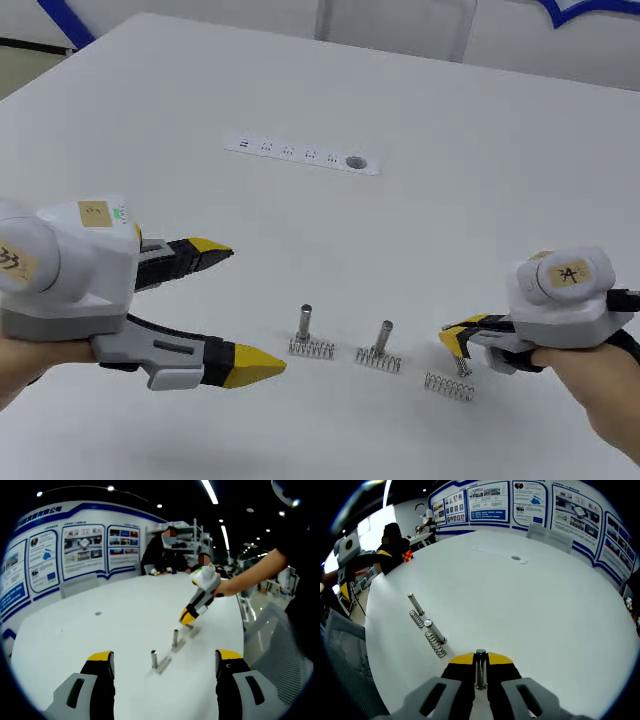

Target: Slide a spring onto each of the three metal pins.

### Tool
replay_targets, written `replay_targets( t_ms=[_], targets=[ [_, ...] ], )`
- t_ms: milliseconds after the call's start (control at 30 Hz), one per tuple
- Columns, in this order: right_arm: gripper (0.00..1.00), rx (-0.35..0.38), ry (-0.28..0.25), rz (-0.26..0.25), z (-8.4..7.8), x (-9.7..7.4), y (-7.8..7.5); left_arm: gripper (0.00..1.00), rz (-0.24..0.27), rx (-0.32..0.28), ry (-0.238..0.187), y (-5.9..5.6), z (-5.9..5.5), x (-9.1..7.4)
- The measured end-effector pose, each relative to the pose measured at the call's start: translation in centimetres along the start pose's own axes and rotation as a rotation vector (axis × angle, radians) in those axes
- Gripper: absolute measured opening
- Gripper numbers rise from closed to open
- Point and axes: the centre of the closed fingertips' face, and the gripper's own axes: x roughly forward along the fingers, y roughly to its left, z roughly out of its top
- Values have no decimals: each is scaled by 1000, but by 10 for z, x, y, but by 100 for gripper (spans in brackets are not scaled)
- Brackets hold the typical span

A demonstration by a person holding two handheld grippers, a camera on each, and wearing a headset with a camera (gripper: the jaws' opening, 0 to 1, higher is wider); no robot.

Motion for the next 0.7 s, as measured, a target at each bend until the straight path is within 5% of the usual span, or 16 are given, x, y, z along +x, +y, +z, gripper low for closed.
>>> replay_targets(
  t_ms=[700],
  targets=[
    [8,4,-50,-6,2,-13,-1,85,0,-3,-14,-4,2,-5]
  ],
)
